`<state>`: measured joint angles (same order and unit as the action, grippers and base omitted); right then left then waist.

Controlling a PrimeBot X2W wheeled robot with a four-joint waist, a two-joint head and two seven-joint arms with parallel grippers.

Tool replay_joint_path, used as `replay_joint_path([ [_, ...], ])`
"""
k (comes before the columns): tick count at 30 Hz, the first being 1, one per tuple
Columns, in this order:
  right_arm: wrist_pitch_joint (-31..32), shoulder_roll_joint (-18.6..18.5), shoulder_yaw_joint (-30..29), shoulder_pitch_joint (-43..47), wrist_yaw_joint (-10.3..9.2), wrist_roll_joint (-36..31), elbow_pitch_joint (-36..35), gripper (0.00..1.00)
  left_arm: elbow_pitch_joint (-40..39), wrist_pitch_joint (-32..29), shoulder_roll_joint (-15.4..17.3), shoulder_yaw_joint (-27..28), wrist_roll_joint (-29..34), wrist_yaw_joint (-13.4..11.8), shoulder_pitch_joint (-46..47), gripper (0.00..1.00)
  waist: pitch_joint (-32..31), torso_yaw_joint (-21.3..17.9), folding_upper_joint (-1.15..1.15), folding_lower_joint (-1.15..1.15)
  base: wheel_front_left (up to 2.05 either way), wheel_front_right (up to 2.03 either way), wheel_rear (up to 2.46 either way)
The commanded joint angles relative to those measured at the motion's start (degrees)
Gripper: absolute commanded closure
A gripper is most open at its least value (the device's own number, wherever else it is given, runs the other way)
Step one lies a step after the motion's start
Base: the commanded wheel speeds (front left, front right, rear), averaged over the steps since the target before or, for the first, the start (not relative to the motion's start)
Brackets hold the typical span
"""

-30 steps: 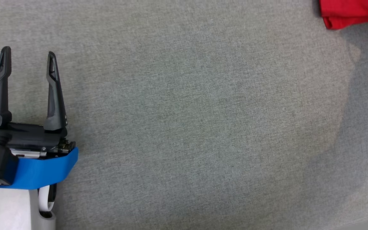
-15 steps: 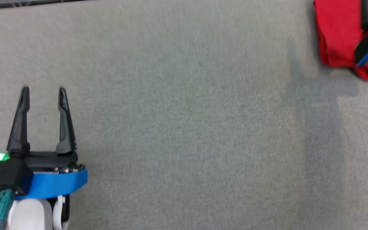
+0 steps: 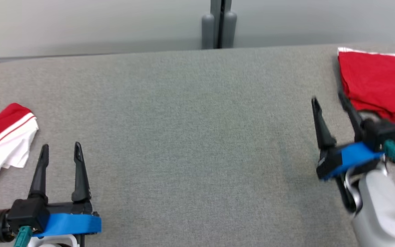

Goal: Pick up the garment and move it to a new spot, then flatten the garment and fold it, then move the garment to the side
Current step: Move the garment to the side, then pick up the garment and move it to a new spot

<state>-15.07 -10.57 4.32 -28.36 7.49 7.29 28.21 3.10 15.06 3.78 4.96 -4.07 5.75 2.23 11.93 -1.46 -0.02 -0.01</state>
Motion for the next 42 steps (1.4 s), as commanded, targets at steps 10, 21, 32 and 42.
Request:
replay_joint_path([
  [10, -0.1, 5.4, -4.4, 18.9, 0.01, 0.1, -7.9, 0.00, 4.9, 0.2, -0.7, 0.2, -0.4, 0.2, -3.6, 0.00, -5.9, 1.2, 0.02, 0.01, 0.00, 0.00, 0.00],
  [21, -0.1, 7.6, -7.4, 26.5, 0.01, 0.4, -10.4, 0.00, 8.4, 0.2, -0.9, 0.1, -0.7, 0.3, -5.9, 0.00, -9.9, 1.7, 0.02, 0.01, 0.00, 0.00, 0.00],
  [32, -0.1, 7.7, -7.0, 27.7, 0.01, 0.9, -9.6, 0.00, 9.9, 0.2, -0.9, 0.5, -0.3, 0.7, -6.1, 0.00, -11.2, 2.0, 0.02, 0.01, 0.00, 0.00, 0.00],
  [42, -0.1, 7.7, -6.4, 27.6, 0.01, 1.5, -9.6, 0.00, 9.8, 0.2, -0.9, 0.8, 0.1, 0.9, -5.4, 0.00, -10.7, 2.8, 0.02, 0.01, 0.00, 0.00, 0.00],
])
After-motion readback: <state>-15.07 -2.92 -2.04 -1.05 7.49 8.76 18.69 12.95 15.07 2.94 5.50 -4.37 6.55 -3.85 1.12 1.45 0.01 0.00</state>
